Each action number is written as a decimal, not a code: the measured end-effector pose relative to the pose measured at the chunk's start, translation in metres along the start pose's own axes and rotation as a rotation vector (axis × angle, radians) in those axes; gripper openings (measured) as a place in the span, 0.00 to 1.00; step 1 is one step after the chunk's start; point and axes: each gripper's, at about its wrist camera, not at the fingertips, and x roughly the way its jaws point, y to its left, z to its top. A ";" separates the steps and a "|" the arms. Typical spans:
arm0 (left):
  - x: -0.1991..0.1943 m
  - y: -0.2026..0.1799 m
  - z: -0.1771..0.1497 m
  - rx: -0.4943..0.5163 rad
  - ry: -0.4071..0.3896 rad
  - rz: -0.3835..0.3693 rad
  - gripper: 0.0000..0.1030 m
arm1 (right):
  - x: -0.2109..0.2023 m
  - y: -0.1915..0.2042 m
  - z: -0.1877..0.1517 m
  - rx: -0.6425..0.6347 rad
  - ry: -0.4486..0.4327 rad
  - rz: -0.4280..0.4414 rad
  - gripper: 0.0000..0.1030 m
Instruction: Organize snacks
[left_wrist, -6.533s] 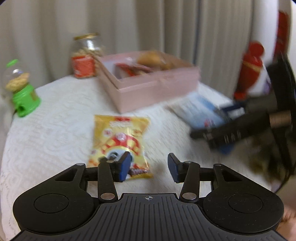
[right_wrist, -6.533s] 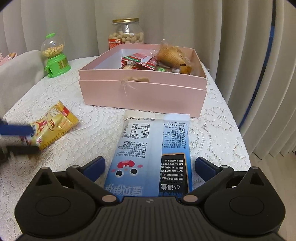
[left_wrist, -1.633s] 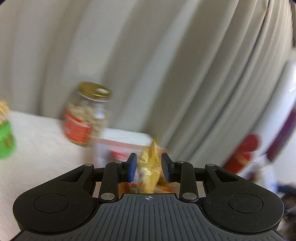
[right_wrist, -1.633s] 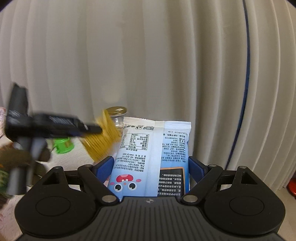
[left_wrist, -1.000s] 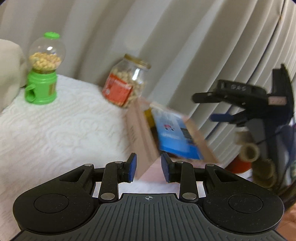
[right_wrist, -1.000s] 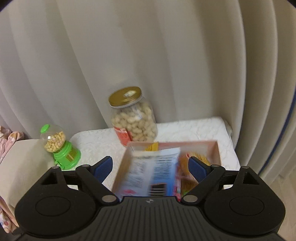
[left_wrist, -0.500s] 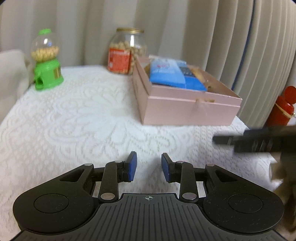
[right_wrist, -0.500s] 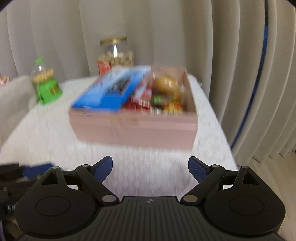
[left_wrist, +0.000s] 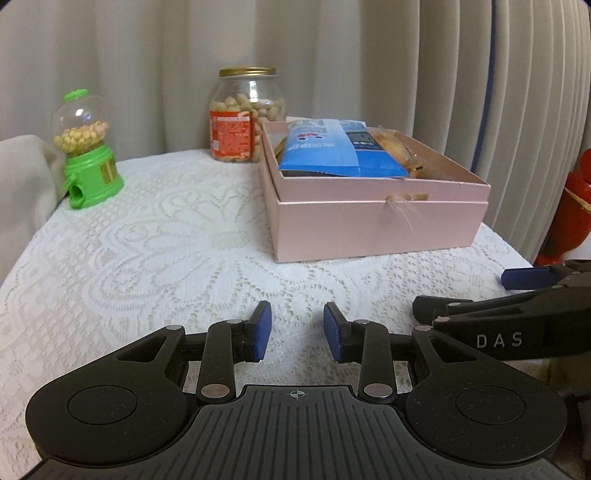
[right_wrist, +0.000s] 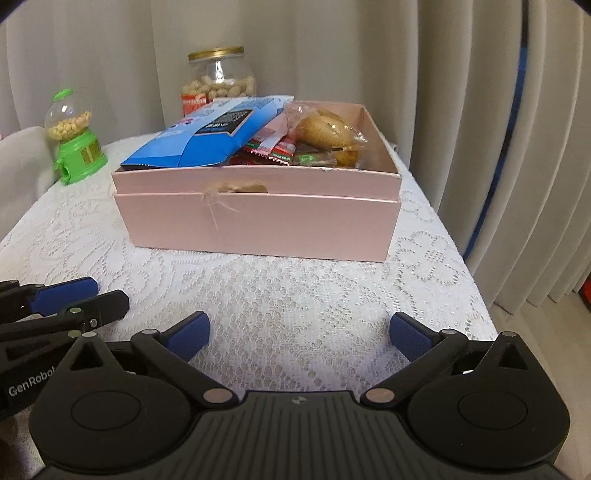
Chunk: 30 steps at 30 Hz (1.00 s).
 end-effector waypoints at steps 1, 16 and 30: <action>0.000 -0.001 0.000 0.007 0.000 0.005 0.35 | -0.001 0.000 -0.002 0.002 -0.013 -0.004 1.00; -0.001 0.002 -0.001 -0.005 -0.001 -0.001 0.35 | -0.003 0.000 -0.007 0.019 -0.043 -0.018 1.00; -0.001 0.001 -0.001 -0.012 -0.002 -0.002 0.35 | -0.003 0.000 -0.007 0.019 -0.044 -0.018 1.00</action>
